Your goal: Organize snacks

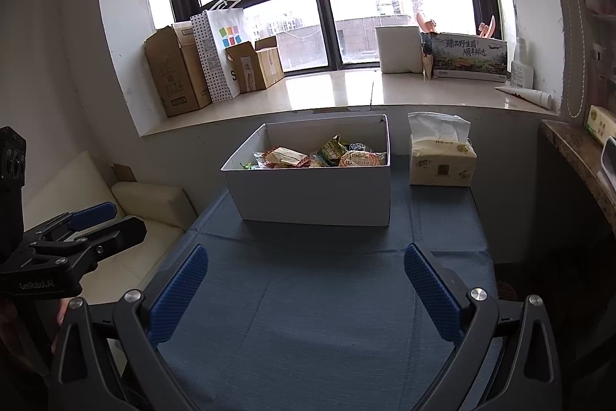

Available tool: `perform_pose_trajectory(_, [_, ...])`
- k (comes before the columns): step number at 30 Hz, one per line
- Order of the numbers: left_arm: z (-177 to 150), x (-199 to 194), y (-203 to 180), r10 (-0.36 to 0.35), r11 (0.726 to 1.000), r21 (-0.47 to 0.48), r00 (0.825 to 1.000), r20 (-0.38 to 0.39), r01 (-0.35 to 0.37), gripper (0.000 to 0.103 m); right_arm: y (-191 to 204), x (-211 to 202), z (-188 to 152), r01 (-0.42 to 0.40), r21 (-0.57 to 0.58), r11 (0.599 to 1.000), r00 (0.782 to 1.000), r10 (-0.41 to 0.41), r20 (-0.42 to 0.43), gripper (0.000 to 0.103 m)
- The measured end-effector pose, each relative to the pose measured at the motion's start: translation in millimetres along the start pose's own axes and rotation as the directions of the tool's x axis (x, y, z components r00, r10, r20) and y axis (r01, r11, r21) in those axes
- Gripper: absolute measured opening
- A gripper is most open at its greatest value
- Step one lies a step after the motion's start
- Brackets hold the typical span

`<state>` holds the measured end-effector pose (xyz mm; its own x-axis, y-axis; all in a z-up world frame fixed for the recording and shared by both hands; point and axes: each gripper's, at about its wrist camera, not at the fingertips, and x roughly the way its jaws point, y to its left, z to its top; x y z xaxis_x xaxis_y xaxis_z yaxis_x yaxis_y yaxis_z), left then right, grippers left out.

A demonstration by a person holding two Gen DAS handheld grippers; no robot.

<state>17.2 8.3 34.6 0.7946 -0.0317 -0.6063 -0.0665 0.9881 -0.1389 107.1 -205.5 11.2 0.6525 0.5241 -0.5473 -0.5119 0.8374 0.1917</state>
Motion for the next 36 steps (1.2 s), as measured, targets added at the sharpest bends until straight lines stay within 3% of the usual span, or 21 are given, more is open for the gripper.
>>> perform_pose_trajectory(5, [-1.7,1.9,-1.0,0.005,1.0,0.002,1.0,-0.007,-0.005,0.103,-0.8,-0.1,-0.2,-0.032,0.014,0.999,0.999,0.032,0.002,0.103])
perform_pose_trajectory(36, [-2.7,4.0,2.1,0.013,1.0,-0.008,1.0,-0.018,-0.013,0.103,0.3,0.5,-2.1,-0.035,0.019,0.999,0.999,0.035,-0.001,0.103])
